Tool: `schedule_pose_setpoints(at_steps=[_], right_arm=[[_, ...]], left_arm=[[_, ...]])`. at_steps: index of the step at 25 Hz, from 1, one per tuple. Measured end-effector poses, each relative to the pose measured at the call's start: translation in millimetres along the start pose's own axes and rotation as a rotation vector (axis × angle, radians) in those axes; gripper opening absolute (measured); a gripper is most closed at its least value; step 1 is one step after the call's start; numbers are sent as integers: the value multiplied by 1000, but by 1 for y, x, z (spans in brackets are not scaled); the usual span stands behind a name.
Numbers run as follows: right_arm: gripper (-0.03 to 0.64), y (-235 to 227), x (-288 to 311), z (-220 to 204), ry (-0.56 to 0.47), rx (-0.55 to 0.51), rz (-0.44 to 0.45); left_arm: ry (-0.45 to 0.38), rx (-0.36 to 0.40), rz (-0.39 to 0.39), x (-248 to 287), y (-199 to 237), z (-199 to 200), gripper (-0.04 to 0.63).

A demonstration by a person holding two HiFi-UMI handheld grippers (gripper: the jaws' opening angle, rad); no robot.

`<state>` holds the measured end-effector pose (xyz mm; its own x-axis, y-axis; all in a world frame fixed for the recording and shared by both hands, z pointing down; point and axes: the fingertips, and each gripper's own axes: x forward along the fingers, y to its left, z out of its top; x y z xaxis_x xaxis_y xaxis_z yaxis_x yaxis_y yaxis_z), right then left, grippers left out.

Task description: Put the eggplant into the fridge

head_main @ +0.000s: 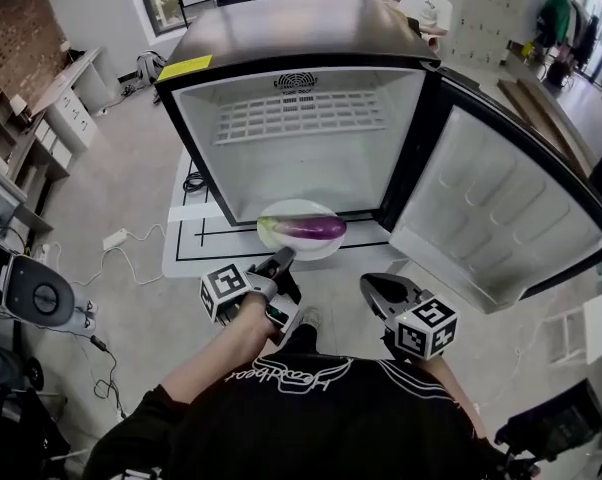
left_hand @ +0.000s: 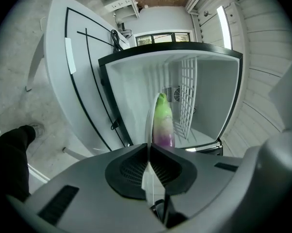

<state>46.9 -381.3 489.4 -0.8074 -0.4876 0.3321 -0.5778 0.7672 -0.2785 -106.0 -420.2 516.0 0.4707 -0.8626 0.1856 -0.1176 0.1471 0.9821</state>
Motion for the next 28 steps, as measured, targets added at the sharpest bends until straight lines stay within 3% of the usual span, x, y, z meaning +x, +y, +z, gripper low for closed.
schedule_pose_setpoints(at_steps=[16, 28], right_arm=[[8, -25, 80, 12, 44, 41, 68], [8, -41, 105, 13, 71, 85, 65]], left_arm=[[9, 24, 121, 97, 23, 52, 25], [2, -11, 208, 138, 42, 82, 26]])
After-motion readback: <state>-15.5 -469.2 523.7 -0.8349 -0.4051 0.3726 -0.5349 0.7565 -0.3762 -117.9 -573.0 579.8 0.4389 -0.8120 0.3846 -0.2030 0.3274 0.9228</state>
